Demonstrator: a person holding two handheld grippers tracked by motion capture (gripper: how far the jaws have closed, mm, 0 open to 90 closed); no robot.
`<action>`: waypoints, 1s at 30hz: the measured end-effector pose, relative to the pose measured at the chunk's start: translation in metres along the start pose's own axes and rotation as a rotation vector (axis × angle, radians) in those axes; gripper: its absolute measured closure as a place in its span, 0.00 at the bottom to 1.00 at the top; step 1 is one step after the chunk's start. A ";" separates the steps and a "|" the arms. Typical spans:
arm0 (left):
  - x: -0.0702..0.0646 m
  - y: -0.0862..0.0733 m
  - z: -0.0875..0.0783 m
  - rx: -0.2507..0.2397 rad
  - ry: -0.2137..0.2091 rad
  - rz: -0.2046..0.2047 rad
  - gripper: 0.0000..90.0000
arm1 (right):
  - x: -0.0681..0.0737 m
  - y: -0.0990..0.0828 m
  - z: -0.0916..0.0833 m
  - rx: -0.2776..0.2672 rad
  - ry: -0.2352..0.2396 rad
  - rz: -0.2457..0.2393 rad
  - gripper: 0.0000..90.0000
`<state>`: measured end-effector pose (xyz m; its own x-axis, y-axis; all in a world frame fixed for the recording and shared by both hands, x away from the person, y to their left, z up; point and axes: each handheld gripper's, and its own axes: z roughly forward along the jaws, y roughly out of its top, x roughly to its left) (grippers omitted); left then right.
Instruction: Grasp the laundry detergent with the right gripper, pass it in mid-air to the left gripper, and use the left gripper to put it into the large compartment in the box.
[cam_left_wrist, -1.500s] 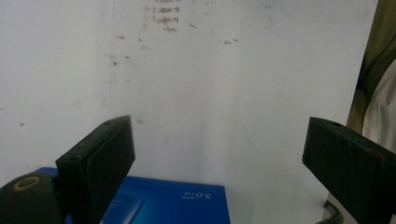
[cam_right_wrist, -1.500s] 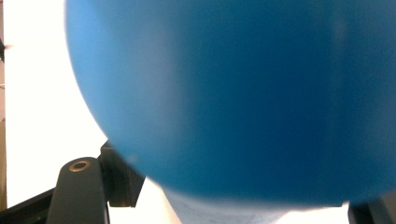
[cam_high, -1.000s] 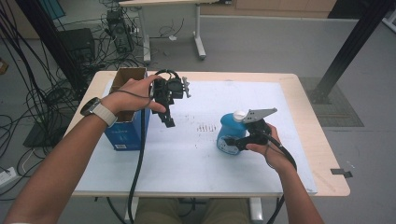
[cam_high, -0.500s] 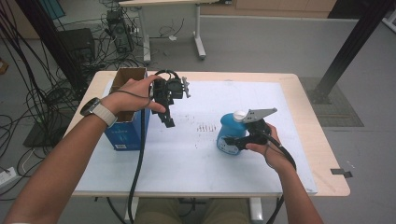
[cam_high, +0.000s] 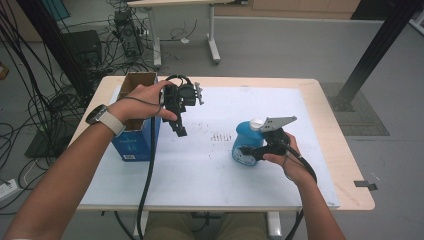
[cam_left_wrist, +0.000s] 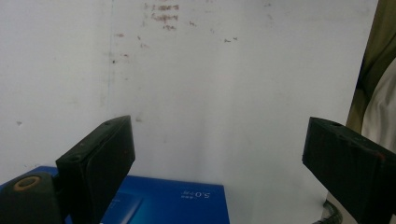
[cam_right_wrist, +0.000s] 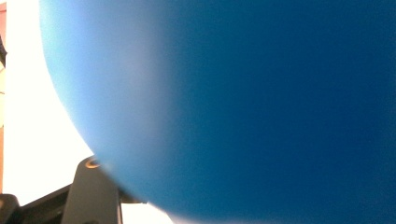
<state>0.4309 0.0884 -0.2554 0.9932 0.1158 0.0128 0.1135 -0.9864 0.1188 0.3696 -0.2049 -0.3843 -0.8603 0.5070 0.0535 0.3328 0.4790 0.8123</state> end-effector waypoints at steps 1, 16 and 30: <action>0.000 0.000 0.000 0.000 -0.002 -0.002 0.11 | 0.000 0.000 0.000 -0.001 0.001 0.000 0.39; 0.000 -0.001 0.000 -0.003 -0.002 -0.005 0.11 | 0.000 0.001 0.002 -0.002 0.003 -0.008 0.42; 0.000 -0.001 0.001 -0.002 -0.003 -0.004 0.11 | -0.001 -0.001 0.002 -0.018 0.001 -0.009 0.46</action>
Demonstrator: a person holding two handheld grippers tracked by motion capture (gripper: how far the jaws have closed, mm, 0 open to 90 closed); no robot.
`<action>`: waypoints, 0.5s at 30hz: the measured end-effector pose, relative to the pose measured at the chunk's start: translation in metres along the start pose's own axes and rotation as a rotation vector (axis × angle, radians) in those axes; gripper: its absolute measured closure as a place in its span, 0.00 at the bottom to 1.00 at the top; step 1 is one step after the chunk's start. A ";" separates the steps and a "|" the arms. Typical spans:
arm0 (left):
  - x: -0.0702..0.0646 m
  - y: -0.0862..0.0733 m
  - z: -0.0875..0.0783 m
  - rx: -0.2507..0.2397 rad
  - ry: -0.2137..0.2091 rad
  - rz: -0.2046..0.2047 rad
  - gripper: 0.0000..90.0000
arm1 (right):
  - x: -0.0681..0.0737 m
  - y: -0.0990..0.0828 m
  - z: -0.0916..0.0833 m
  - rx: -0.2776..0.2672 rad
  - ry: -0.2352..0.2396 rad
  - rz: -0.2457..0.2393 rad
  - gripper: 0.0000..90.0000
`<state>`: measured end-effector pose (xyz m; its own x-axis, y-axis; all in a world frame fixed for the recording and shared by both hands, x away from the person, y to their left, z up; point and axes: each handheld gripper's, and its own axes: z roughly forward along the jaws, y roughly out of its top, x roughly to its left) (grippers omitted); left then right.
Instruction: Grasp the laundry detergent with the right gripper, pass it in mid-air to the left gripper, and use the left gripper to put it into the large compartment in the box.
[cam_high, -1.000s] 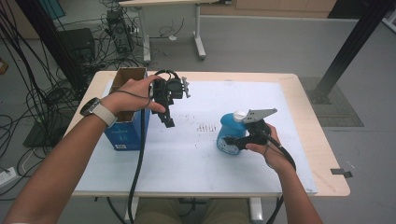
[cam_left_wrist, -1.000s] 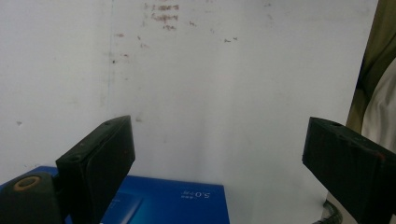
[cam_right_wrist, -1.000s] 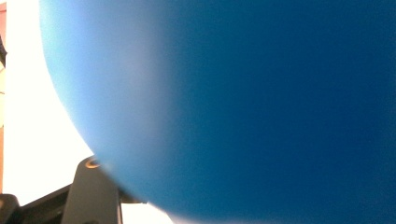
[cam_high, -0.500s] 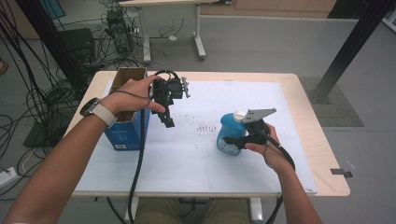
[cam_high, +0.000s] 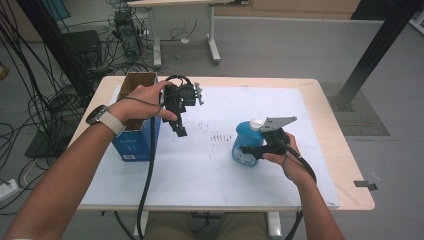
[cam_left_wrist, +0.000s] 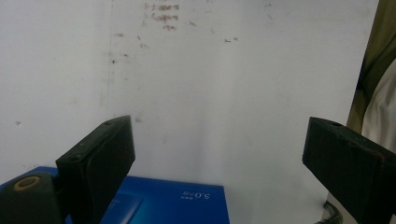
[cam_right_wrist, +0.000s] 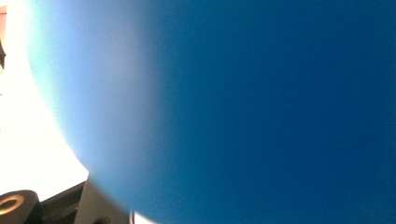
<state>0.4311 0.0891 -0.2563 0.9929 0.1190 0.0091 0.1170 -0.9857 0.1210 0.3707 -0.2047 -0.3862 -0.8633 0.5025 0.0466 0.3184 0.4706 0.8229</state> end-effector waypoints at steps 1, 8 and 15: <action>0.000 0.000 0.000 0.001 0.001 0.001 0.11 | 0.000 0.000 0.000 0.000 -0.001 -0.003 0.46; 0.000 0.001 0.000 0.000 0.001 0.005 0.11 | 0.000 -0.002 0.000 -0.014 -0.003 -0.010 0.47; -0.001 0.001 0.001 0.000 0.002 -0.001 0.11 | -0.001 -0.003 0.000 -0.025 0.003 -0.020 0.48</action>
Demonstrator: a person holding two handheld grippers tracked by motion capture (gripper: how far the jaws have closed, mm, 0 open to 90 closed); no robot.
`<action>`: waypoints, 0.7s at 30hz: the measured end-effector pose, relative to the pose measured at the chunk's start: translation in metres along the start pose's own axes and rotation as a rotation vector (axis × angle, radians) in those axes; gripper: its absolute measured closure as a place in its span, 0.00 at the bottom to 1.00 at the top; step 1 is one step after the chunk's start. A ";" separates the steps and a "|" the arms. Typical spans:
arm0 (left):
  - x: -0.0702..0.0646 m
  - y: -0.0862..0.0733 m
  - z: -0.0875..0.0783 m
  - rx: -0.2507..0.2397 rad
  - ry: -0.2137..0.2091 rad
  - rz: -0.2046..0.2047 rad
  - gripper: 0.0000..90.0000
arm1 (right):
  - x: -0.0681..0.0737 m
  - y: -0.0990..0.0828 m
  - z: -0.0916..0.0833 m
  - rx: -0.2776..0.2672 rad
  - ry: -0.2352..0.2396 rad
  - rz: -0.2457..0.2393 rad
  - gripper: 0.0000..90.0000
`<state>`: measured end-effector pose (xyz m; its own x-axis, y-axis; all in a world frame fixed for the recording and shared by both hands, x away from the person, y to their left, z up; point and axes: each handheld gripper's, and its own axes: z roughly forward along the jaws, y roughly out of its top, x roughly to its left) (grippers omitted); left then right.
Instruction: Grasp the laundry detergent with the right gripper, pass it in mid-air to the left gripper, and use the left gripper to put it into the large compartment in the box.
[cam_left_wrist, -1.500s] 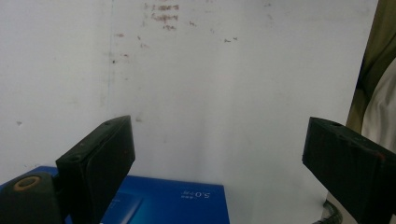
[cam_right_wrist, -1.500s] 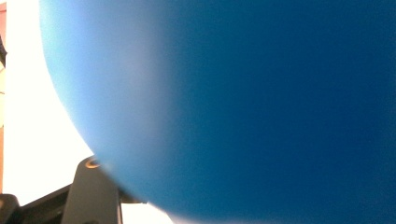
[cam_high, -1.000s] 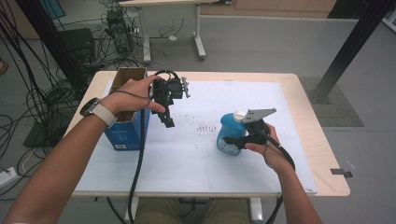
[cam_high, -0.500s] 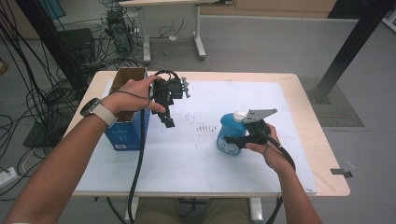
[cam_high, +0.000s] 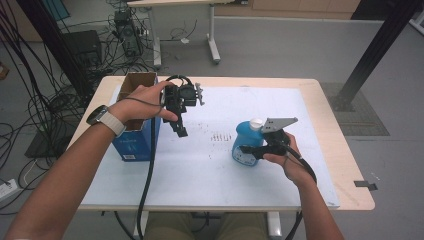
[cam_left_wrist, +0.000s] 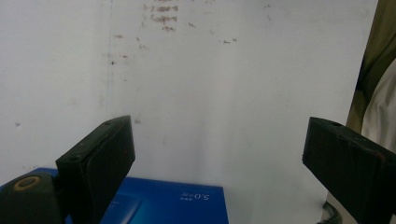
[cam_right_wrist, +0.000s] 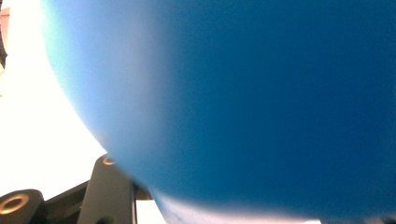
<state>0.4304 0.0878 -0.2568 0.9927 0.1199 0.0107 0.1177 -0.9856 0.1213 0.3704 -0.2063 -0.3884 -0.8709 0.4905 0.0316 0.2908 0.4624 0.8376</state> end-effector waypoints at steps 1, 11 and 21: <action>0.000 0.000 0.000 0.000 0.001 0.004 0.11 | 0.000 0.000 0.000 0.001 0.001 -0.001 0.48; 0.000 0.000 0.000 0.001 0.001 0.005 0.11 | 0.000 -0.002 0.000 -0.014 0.001 -0.011 0.49; -0.001 -0.001 -0.002 0.006 0.003 0.004 0.11 | 0.000 -0.001 0.000 -0.010 0.002 -0.010 0.49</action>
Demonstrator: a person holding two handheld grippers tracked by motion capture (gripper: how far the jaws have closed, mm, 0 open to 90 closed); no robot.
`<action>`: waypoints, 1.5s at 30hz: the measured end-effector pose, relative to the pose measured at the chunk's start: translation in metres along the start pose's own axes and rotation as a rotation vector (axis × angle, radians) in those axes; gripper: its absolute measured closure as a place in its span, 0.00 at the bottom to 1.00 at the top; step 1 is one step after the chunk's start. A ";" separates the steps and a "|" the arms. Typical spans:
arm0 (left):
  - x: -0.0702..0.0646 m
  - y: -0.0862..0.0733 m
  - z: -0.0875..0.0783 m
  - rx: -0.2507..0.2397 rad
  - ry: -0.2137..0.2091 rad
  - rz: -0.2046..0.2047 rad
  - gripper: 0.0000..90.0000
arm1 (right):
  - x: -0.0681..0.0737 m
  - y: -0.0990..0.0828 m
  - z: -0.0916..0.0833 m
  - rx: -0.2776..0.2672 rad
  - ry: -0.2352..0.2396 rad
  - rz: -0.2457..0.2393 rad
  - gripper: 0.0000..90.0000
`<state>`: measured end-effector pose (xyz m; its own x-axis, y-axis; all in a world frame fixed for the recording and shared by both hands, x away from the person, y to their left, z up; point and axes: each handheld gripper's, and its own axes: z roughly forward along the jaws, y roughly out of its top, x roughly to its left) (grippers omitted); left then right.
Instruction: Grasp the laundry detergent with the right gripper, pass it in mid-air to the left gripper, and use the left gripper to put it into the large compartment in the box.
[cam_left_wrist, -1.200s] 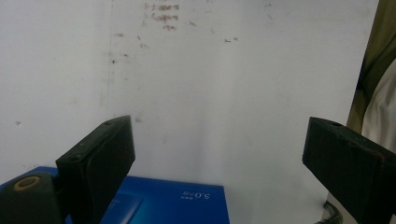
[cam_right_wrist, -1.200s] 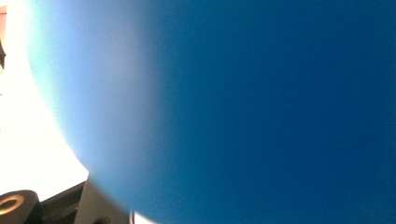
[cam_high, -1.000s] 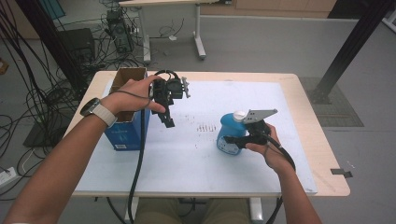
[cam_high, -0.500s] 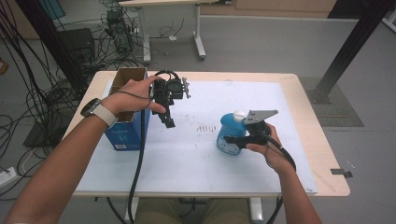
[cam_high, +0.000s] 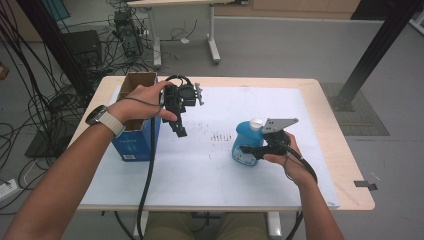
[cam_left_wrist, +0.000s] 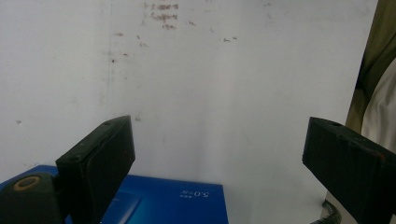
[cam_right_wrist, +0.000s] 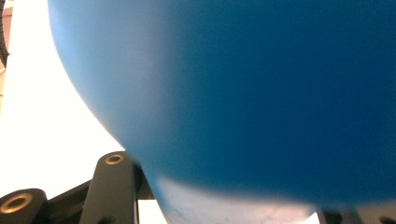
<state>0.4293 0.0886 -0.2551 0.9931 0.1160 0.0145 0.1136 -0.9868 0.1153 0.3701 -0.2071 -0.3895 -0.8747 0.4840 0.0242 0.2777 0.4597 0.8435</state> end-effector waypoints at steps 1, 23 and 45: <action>0.000 0.000 0.000 0.000 0.001 0.000 0.11 | 0.000 0.000 0.000 0.000 0.000 0.001 0.49; 0.001 -0.003 -0.002 -0.005 0.000 -0.008 0.11 | 0.000 -0.001 0.000 -0.005 0.000 0.000 0.49; 0.000 -0.001 -0.002 -0.006 -0.001 -0.006 0.11 | 0.001 -0.001 0.000 -0.010 -0.006 -0.004 0.48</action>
<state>0.4295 0.0897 -0.2534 0.9925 0.1218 0.0129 0.1194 -0.9854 0.1211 0.3693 -0.2071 -0.3907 -0.8736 0.4864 0.0177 0.2701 0.4543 0.8489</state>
